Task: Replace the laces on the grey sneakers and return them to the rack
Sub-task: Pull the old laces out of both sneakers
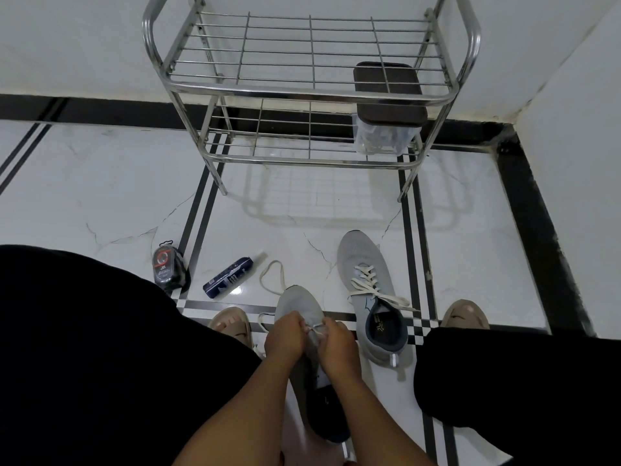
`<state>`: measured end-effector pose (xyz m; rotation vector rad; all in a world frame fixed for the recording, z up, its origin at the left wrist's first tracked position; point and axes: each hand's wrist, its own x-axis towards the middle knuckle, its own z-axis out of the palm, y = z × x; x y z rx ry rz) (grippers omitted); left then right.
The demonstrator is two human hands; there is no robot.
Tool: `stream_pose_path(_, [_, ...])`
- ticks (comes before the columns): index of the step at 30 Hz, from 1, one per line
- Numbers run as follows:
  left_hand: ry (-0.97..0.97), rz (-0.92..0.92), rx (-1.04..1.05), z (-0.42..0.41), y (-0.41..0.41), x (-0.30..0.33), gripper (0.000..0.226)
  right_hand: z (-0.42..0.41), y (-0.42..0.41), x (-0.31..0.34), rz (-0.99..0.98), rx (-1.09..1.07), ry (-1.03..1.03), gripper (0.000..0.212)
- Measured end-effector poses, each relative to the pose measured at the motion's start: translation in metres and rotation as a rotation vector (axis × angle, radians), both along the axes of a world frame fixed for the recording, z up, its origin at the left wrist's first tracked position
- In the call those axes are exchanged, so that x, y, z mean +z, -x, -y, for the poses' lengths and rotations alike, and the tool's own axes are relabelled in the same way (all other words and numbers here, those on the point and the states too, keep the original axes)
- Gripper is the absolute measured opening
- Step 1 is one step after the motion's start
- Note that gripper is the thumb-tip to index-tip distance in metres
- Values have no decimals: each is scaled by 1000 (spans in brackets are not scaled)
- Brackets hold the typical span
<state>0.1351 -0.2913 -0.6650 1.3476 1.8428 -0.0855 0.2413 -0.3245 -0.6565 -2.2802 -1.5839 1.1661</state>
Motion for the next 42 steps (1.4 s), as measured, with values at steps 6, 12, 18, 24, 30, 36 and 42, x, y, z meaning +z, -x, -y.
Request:
stream_pose_path(6, [-13,28,117,2,9,0,4,-2,-7,-5,-78,-203,-6,33])
stream_pose_path(12, [-50,143,732,-9,16,0,22,-9,-23,-3,-100,-334,-4,32])
stream_pose_path(18, [-379,154,579,-30,5,24,39,-8,-15,3,50,-31,-89,39])
stream_pose_path(24, [6,-80,156,-4,-4,21,37,-23,-20,-1,154,318,-88,24])
stream_pose_path(30, [-44,-87,-61,14,-13,20,28,-32,-21,-16,39,169,-85,12])
stream_pose_path(36, [-63,-184,-119,11,-2,15,25,-59,-30,0,-300,-565,-167,9])
stream_pose_path(42, [-24,-154,-167,4,-7,13,22,-103,-57,60,-504,-979,-517,21])
